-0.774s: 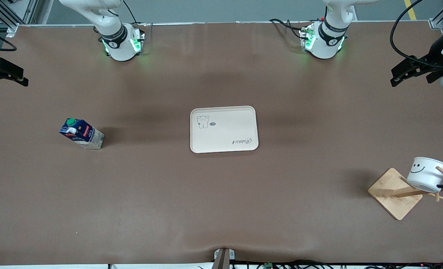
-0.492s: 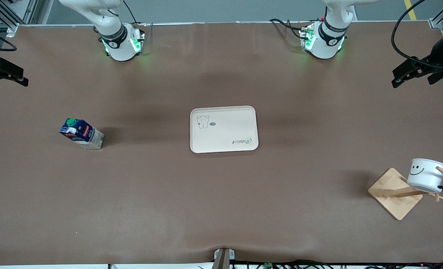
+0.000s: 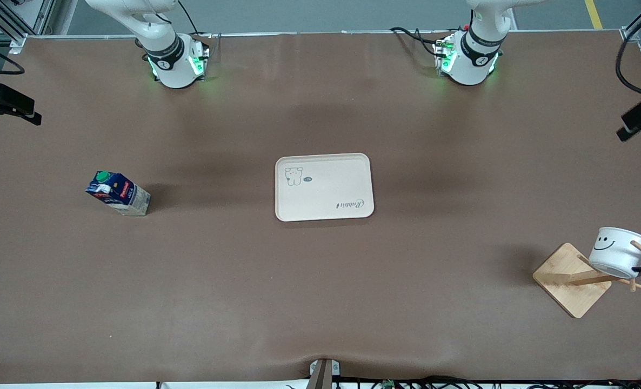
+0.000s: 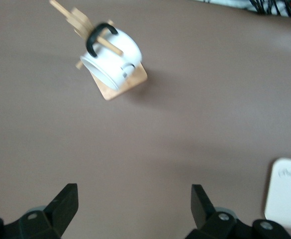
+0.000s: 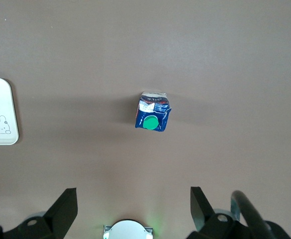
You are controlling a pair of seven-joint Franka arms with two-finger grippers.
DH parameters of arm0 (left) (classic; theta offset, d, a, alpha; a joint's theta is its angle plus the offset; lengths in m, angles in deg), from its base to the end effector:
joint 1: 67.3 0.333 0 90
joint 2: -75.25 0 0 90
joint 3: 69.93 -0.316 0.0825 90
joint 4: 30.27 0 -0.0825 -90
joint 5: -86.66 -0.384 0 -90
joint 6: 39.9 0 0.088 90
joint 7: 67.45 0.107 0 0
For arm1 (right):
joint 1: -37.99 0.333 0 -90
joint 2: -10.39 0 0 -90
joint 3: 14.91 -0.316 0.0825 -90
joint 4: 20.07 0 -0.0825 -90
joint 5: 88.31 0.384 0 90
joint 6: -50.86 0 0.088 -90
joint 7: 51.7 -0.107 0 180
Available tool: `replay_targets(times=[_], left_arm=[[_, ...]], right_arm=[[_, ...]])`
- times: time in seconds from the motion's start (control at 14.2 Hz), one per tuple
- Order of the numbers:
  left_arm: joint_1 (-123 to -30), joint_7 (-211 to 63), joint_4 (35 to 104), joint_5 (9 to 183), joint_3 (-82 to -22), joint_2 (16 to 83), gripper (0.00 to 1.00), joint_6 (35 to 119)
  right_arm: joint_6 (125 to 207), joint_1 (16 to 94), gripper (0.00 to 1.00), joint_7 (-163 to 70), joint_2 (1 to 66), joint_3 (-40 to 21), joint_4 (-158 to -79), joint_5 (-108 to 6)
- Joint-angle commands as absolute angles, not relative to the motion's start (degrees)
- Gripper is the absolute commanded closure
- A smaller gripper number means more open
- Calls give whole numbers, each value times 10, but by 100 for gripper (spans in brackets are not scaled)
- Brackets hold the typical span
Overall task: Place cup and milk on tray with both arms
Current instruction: 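Move the left gripper toward the white mug on the wooden stand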
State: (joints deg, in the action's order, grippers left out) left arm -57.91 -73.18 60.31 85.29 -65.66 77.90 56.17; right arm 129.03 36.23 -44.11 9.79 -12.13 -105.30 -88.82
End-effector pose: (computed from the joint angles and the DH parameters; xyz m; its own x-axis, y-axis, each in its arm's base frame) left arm 0.5486 0.0504 0.6553 0.9723 0.1844 0.1434 0.1882 -0.9821 -0.0131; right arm 0.5274 -0.0431 0.6517 0.9923 0.0519 -0.1126 0.0515 -0.9986 -0.0066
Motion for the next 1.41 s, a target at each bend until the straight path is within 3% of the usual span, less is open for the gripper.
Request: replay_targets(times=[0.0,0.49,1.34], left_arm=[[-562,-730,683,858,-656,796,0,660],[-513,-728,856,916,-655,789,0,937],[-513,-698,891,957,-652,684,0,1159]], right_arm=[[1288,359,0,-440,103,-124,-1049,-889],[1290,360,0,-441,103,-124,-1048,-889],[1294,354,0,-441,117,-124,-1044,-889]])
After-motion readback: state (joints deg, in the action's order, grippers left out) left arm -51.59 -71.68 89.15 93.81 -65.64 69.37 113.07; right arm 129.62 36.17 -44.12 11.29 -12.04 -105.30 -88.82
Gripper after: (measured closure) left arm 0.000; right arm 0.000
